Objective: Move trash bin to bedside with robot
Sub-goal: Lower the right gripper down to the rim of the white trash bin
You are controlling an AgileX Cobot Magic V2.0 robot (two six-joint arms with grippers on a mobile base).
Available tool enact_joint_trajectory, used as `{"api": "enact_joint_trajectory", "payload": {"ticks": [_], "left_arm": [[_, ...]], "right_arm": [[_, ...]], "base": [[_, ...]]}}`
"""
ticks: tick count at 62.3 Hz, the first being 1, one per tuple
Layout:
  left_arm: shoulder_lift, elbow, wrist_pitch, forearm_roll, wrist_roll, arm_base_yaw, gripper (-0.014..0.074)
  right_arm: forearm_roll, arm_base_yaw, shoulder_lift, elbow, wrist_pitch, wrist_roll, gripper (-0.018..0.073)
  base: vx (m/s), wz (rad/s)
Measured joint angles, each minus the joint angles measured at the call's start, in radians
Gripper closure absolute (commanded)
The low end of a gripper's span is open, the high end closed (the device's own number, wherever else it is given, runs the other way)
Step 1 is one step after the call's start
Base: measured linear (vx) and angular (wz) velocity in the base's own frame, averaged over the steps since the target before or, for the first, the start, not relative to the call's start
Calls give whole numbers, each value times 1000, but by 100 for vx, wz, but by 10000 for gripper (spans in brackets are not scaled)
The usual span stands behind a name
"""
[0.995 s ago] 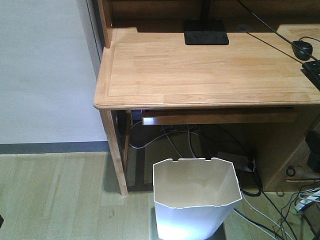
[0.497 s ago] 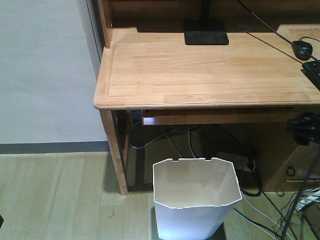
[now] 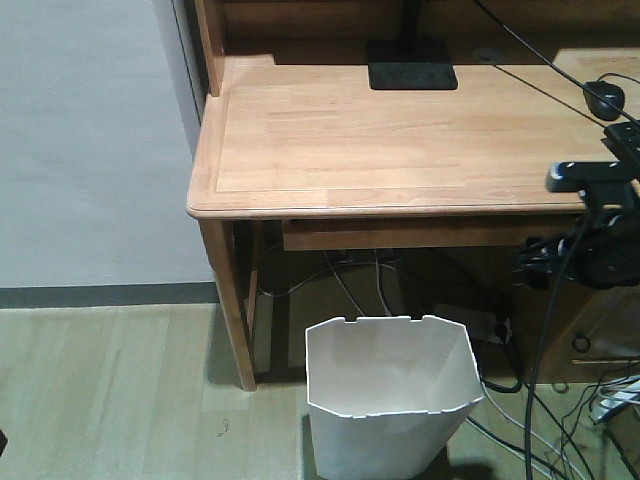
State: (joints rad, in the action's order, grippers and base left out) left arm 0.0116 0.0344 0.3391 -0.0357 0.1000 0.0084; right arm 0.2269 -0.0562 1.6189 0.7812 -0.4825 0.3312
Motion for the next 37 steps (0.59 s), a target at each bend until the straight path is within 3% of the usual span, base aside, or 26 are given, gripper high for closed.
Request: {"api": "enact_joint_trajectory", "payload": {"ticks": [37], "left_arm": [[0,0,0,0,0,0,603]], "right_arm": [[6,0,646,253,171,158,-3]], "base": [[0,0]]}}
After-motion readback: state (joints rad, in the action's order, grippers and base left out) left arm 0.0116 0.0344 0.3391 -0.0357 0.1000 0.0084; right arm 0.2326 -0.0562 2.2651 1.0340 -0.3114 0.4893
